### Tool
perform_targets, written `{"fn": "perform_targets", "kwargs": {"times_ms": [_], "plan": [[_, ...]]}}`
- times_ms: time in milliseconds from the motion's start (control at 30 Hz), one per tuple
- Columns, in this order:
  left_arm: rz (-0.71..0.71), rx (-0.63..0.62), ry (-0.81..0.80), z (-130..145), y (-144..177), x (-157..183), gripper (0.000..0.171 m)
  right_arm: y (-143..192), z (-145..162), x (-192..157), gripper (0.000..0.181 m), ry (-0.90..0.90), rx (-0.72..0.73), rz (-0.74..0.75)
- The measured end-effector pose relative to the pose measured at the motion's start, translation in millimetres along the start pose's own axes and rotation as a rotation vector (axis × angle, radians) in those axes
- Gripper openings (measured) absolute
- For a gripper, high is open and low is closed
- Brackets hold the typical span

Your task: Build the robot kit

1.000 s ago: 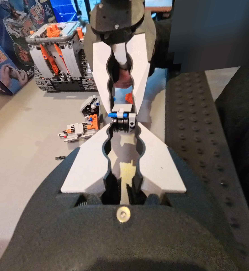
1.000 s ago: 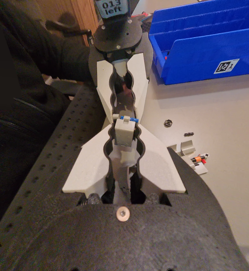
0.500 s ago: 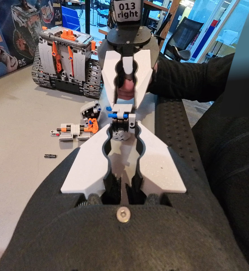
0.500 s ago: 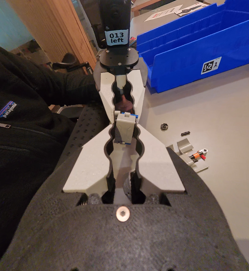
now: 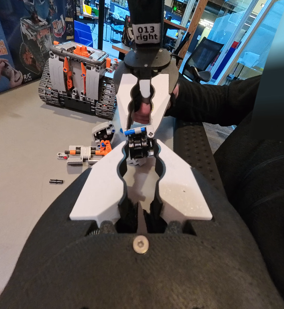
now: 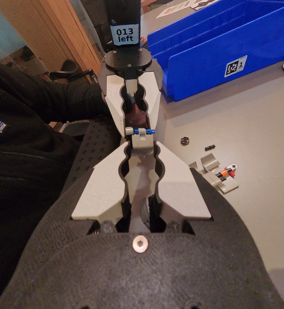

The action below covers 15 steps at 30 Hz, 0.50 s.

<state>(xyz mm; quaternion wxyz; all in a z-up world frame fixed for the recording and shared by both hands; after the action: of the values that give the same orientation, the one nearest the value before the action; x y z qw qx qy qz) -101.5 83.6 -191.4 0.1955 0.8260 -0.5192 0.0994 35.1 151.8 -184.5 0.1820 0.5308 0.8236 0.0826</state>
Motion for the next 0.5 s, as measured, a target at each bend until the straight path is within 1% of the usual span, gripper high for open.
{"fn": "perform_targets", "kwargs": {"times_ms": [233,367,500], "plan": [[0.001,0.016,-0.003,-1.1,1.4,0.2,0.026,0.4,-1.3,-0.3,0.023,0.0,0.022,0.007],[0.004,0.053,-0.036,-4.6,4.5,3.3,0.027,2.6,-3.8,-0.6,0.022,0.0,0.062,-0.001],[-0.005,0.086,-0.033,-7.5,8.3,2.4,0.039,7.4,-5.1,3.3,0.022,-0.033,0.132,-0.004]]}}
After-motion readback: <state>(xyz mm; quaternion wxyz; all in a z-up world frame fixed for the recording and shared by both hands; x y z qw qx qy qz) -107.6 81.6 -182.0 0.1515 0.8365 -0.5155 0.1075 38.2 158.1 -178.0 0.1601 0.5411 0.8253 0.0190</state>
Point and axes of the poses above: each gripper's, where its closed fingertips meet, y back along the fingers, z out of its underside, x = y × z across the jaws, the point moved 8 cm from there along y, back along the fingers, and after that the axes turned 6 degrees about y, right-handed, at the moved point
